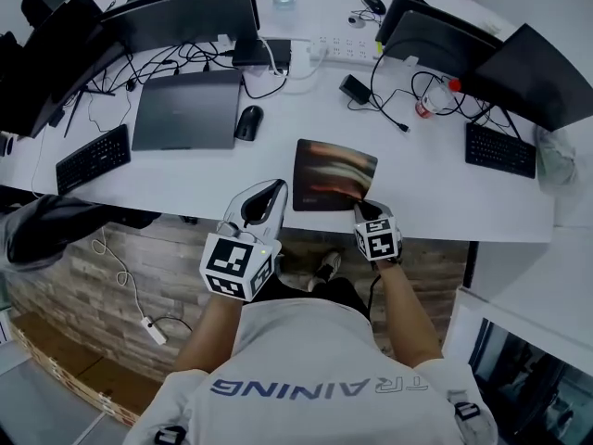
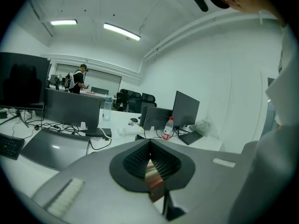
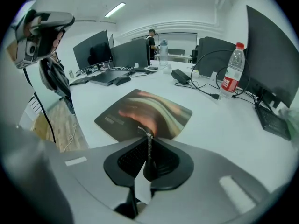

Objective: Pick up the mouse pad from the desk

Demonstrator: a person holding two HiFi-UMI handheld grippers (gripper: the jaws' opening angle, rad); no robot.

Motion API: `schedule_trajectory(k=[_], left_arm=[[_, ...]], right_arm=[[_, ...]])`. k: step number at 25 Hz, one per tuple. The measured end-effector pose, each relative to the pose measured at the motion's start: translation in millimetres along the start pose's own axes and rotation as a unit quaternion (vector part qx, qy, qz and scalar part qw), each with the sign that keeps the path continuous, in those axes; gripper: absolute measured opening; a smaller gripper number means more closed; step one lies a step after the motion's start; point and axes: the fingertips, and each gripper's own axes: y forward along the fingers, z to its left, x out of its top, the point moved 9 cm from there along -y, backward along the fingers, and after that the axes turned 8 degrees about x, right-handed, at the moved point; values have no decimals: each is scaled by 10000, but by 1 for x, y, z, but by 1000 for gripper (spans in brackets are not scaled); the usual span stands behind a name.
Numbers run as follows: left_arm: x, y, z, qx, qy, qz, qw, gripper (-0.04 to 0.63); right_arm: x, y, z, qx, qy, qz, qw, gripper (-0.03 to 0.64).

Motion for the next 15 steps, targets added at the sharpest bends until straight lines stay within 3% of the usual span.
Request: schedule_trajectory(k=[9, 15], left_arm=[[33, -12, -2, 24, 154, -456, 9988, 0], [57, -18, -2, 45, 246, -817, 9963, 0]], right_arm=[[46, -55, 7, 2, -4, -1068, 9943, 46], [91, -106, 4, -98, -24, -1924, 9813, 46]])
